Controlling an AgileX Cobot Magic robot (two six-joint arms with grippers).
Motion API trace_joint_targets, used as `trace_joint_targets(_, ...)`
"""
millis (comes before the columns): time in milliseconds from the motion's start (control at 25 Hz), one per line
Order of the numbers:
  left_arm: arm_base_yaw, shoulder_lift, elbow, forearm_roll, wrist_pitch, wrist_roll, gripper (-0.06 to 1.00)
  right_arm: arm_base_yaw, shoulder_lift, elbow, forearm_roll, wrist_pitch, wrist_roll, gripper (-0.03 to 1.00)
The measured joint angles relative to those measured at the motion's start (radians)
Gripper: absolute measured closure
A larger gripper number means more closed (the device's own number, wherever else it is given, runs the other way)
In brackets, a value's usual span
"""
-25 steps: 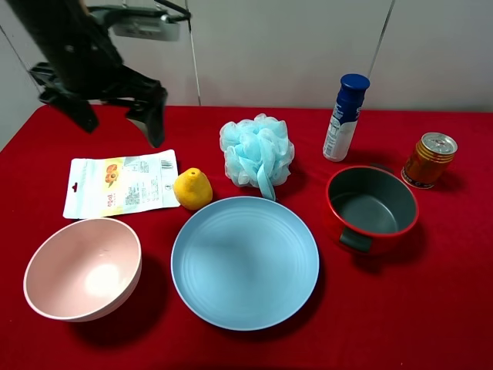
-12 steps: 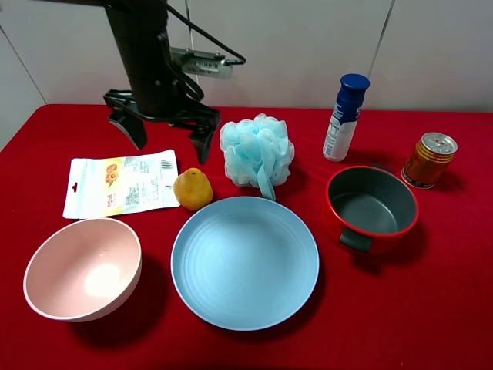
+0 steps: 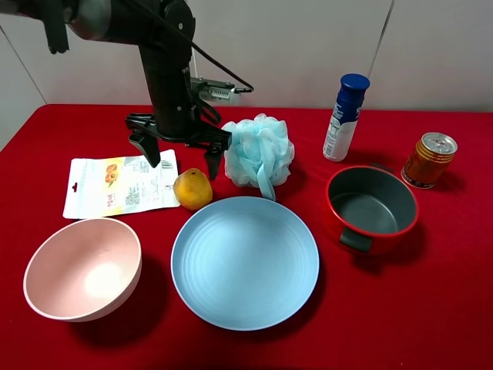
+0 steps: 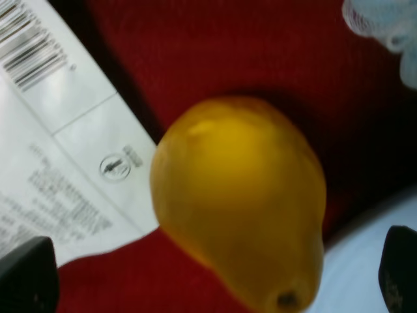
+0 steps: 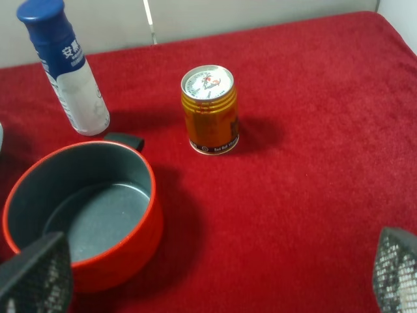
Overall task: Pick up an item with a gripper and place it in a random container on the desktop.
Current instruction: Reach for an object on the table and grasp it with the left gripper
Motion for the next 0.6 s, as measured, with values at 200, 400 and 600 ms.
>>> trace_joint_targets(200,0.000,0.041,-0.007,-0.004,-0.039,-0.005,-0.03,0.000,0.000,0.000,0.000,0.000,0.000,0.28)
trace_joint_targets(400,0.000,0.073,-0.007,-0.019,-0.068,-0.030,-0.03,0.000,0.000,0.000,0.000,0.000,0.000,0.28)
trace_joint_targets(600,0.000,0.099,-0.007,-0.046,-0.074,-0.046,-0.03,0.000,0.000,0.000,0.000,0.000,0.000,0.28)
